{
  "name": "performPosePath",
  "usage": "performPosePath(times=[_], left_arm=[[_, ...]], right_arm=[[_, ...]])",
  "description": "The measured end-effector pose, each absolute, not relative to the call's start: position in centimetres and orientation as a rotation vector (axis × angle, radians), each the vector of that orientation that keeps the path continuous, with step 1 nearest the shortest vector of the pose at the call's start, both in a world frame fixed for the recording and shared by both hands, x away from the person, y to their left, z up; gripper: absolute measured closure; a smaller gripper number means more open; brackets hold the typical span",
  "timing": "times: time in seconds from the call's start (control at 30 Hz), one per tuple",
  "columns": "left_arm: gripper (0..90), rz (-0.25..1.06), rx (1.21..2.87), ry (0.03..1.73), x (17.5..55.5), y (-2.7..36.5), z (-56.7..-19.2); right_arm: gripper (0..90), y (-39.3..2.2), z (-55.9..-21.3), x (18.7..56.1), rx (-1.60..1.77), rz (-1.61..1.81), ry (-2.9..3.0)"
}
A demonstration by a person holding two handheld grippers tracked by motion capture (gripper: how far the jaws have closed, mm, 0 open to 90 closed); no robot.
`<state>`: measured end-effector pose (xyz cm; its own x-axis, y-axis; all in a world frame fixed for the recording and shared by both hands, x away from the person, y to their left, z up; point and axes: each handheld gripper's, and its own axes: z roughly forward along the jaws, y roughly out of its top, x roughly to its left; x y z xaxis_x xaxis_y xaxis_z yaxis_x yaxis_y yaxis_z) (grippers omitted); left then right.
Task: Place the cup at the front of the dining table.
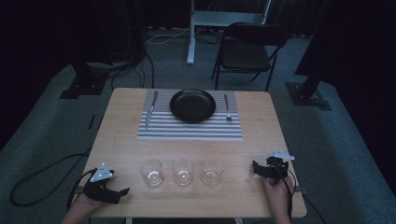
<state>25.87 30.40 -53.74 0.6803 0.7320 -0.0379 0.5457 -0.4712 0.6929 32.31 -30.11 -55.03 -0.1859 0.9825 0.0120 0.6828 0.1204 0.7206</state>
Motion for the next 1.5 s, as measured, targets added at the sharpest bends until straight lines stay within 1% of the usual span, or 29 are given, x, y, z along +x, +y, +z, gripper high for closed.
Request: performPosePath(times=[0.17, 0.33, 0.6, 0.63, 0.87, 0.9, 1.23, 1.3, 1.5], left_arm=[[0.2, 0.341, 2.211, 0.941, 26.0, 29.1, -53.7], [0.2, 0.307, 2.229, 0.892, 26.4, 27.7, -53.8], [0.3, 0.282, 2.216, 0.849, 26.6, 26.6, -53.5], [0.3, 0.267, 2.225, 0.830, 26.9, 25.9, -53.5], [0.5, 0.263, 2.224, 0.800, 27.2, 24.7, -53.5], [1.9, 0.260, 2.219, 0.795, 27.3, 24.6, -53.5], [1.9, 0.265, 2.184, 0.766, 28.0, 23.3, -53.2], [1.9, 0.283, 2.180, 0.764, 28.0, 23.1, -53.3], [1.9, 0.270, 2.164, 0.758, 28.5, 22.5, -53.3]], right_arm=[[11.9, -30.1, -55.0, 32.3, 1.607, 0.832, 1.929], [11.8, -30.1, -55.0, 32.3, 1.607, 0.832, 1.930], [11.9, -30.1, -55.0, 32.3, 1.607, 0.832, 1.929], [11.9, -30.1, -55.0, 32.3, 1.607, 0.833, 1.929], [11.9, -30.1, -55.0, 32.3, 1.607, 0.832, 1.929], [11.9, -30.1, -55.0, 32.3, 1.607, 0.832, 1.929], [11.9, -30.1, -55.0, 32.3, 1.607, 0.832, 1.929], [11.9, -30.1, -55.0, 32.3, 1.607, 0.832, 1.929], [11.9, -30.1, -55.0, 32.3, 1.607, 0.832, 1.929]])
